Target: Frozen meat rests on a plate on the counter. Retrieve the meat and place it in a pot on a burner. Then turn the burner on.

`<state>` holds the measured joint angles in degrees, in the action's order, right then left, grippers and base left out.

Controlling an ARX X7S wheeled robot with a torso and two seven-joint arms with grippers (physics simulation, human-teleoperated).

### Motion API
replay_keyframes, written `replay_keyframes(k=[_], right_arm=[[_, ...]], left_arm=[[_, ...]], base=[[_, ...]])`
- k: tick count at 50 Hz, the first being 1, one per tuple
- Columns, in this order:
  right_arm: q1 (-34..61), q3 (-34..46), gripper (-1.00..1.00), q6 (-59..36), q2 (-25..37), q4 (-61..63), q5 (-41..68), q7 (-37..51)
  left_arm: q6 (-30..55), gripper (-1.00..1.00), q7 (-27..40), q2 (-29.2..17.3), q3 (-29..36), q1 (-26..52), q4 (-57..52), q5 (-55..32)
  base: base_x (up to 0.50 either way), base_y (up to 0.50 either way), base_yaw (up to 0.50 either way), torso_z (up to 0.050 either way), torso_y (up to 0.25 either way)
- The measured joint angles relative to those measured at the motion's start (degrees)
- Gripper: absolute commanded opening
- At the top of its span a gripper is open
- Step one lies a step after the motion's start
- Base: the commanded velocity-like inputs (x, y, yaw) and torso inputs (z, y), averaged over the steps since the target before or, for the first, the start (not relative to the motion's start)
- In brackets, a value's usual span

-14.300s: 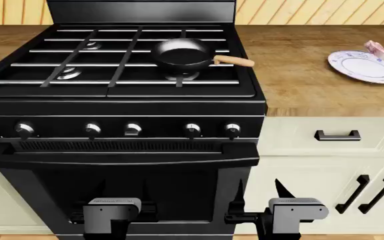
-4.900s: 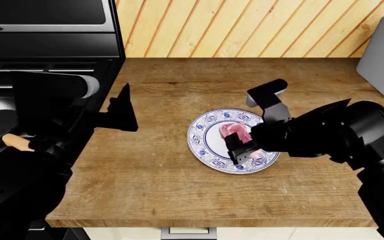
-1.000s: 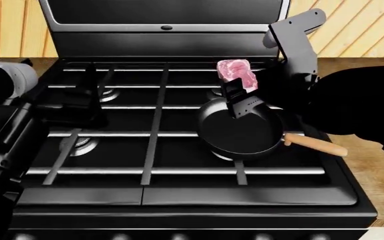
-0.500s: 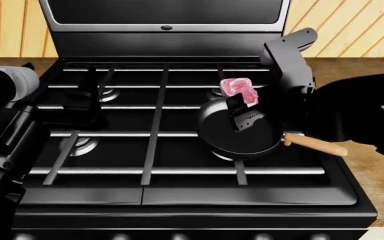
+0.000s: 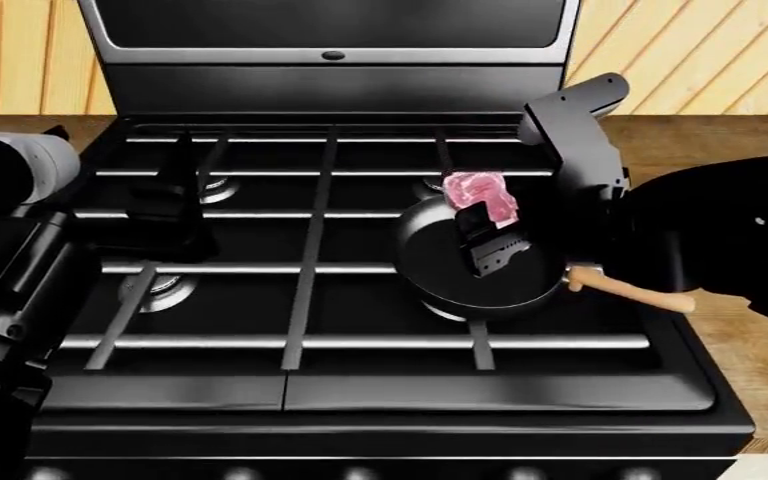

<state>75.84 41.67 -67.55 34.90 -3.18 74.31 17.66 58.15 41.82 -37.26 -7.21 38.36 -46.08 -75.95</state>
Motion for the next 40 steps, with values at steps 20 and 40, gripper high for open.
replay_keyframes(k=[20,40], right_arm=[[-0.1,0.5,1.0,-0.3,0.3,0.3,0.1,-0.1],[0.4,-0.6,1.0,-0.4,1.3,2.4,1.2,1.4]], left_arm=[[-0.6,1.0,0.3,-0.4,0.0,-0.5,-0.2,0.1],[-0.5,1.0,2.2,-1.5,-0.2,0.8,-1.0,-2.5]], base=[[0.0,0.0,0.0,0.0,0.0],[0.0,0.0,0.0,0.0,0.0]])
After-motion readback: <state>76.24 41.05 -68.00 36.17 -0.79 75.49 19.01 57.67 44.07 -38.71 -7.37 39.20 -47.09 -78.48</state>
